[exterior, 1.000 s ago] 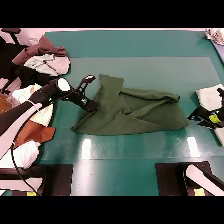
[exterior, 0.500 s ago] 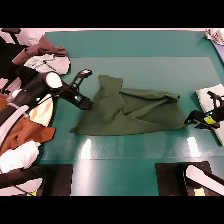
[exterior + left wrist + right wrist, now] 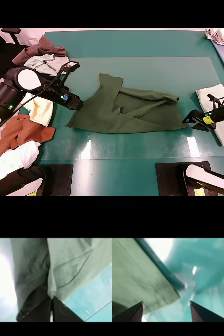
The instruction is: Fold the shirts.
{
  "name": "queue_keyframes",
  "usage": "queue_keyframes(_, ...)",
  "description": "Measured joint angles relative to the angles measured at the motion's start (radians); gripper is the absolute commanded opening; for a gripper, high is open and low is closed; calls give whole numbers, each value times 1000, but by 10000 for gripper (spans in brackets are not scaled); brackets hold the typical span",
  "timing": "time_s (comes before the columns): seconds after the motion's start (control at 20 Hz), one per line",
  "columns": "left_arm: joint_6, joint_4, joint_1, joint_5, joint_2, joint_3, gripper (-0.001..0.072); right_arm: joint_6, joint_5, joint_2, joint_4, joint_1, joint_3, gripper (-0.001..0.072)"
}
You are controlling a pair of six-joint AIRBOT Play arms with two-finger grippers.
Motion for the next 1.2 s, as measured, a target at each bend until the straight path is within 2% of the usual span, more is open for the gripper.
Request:
queue_keyframes(0.05, -3, -2, 0, 0, 3, 0, 27, -2, -13, -2, 21, 0, 0, 607)
queue_keyframes(0.35, -10, -23, 0, 26, 10, 0, 27, -6, -16, -41, 85, 10, 0, 602)
queue_keyframes(0.45, -11, -26, 0, 31, 10, 0, 27, -6, -8, -56, 81, 23, 1, 541)
queue_keyframes(0.55, -11, -29, 0, 35, 10, 0, 27, -6, 0, -74, 78, 48, 1, 540)
queue_keyframes(0.7, -13, -32, 0, 45, 10, 0, 27, -7, -8, -105, 73, 113, 1, 216)
queue_keyframes(0.75, -14, -33, 0, 45, 10, 0, 27, -7, -19, -111, 73, 140, 0, 67)
queue_keyframes(0.8, -14, -33, 0, 47, 10, 0, 27, -7, -32, -114, 70, 164, 0, 24)
queue_keyframes(1.0, -22, -34, 0, 51, 10, 0, 27, -8, -74, -89, 62, 224, -2, 22)
queue_keyframes(1.2, -41, -56, 0, 57, 10, 0, 27, -17, -105, 18, 63, 224, -1, 20)
